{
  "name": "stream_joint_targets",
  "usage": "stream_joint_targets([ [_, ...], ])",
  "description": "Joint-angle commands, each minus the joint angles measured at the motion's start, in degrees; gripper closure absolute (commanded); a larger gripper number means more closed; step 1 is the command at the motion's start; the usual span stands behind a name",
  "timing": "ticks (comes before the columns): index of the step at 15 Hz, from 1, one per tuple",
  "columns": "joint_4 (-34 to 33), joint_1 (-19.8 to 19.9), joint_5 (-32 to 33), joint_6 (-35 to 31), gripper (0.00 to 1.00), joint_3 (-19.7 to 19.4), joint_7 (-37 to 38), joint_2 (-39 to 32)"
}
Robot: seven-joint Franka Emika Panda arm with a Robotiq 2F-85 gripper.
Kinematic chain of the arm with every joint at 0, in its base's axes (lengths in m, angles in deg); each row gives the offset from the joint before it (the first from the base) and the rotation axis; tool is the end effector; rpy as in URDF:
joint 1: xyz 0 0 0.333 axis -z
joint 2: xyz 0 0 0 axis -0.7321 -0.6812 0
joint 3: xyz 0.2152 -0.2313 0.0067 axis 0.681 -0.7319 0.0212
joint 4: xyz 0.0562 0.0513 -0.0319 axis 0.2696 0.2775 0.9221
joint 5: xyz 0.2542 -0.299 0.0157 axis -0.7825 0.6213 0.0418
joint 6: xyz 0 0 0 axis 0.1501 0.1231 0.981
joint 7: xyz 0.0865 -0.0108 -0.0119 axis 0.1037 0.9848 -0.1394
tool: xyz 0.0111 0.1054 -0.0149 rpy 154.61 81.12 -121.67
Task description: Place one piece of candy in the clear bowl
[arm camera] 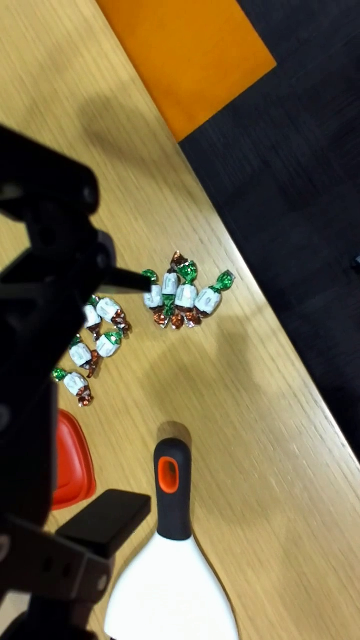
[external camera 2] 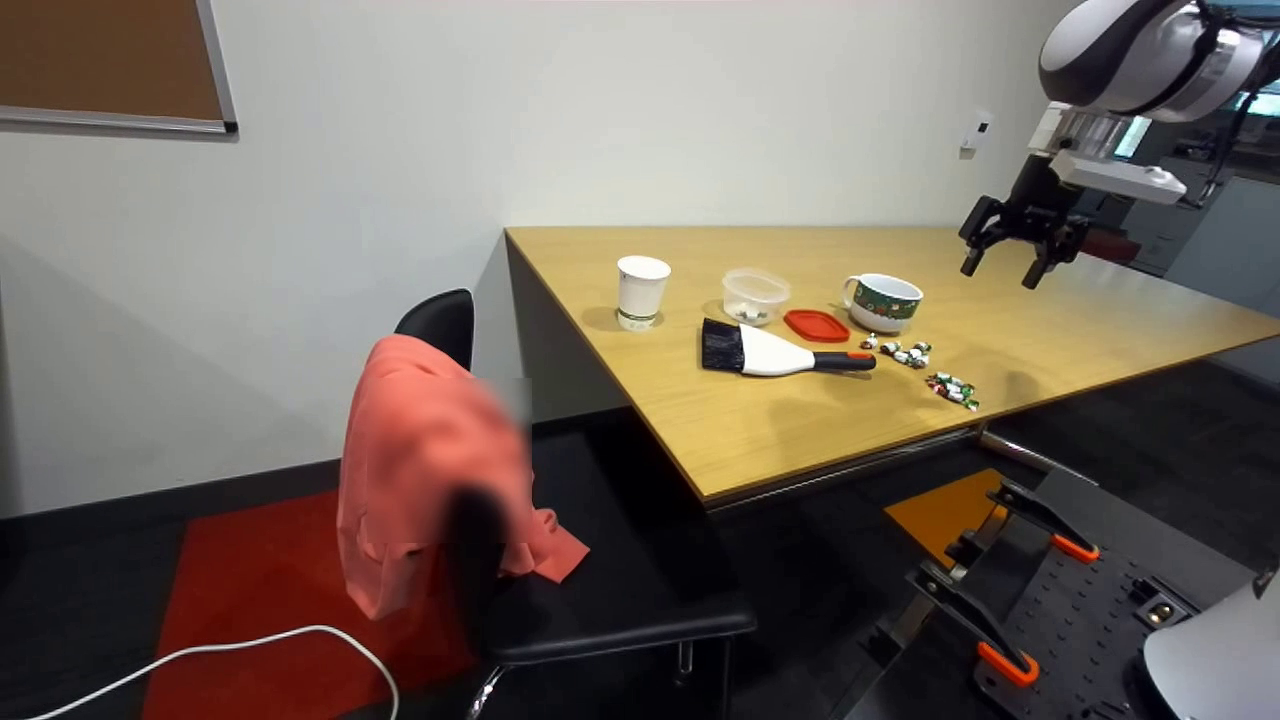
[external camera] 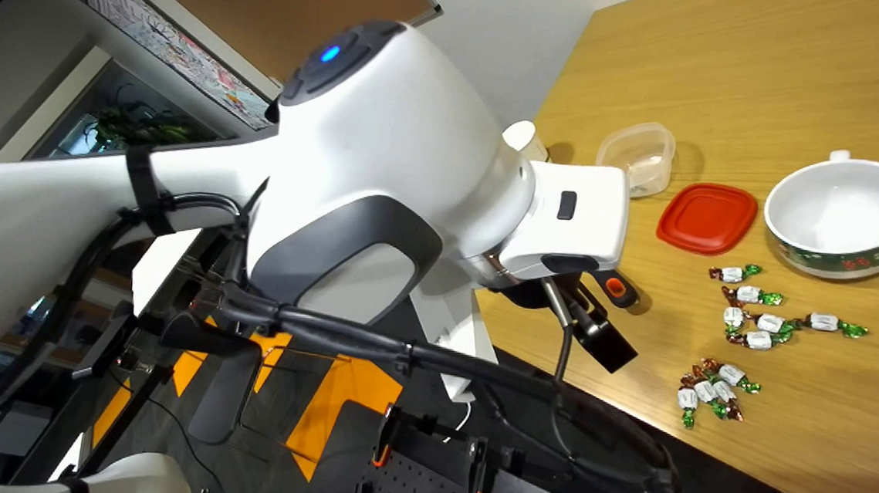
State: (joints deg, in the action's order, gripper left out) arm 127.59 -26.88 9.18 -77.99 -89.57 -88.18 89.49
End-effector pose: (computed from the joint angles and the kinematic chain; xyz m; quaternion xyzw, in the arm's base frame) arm 0.3632 -0.3319 0.3225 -0.9331 0.3593 -0.0071 0.0161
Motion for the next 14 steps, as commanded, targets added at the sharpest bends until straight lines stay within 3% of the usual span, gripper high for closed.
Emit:
stream_joint_targets([
  [1, -2.68, 0.49, -1.33, -5.33, 0.0, 0.36, 3.61, -6.69],
  [5, -5.87, 0.75, -1.83, -10.18, 0.0, 0.26, 8.63, -14.34],
  [9, -11.15, 2.12, -3.71, -8.06, 0.0, 0.6, 8.91, -21.2],
  [13, -15.77, 3.74, -5.06, -8.53, 0.14, 0.5, 9.43, -26.42],
  [14, -16.7, 4.22, -5.5, -9.03, 0.22, 0.64, 9.5, -27.55],
])
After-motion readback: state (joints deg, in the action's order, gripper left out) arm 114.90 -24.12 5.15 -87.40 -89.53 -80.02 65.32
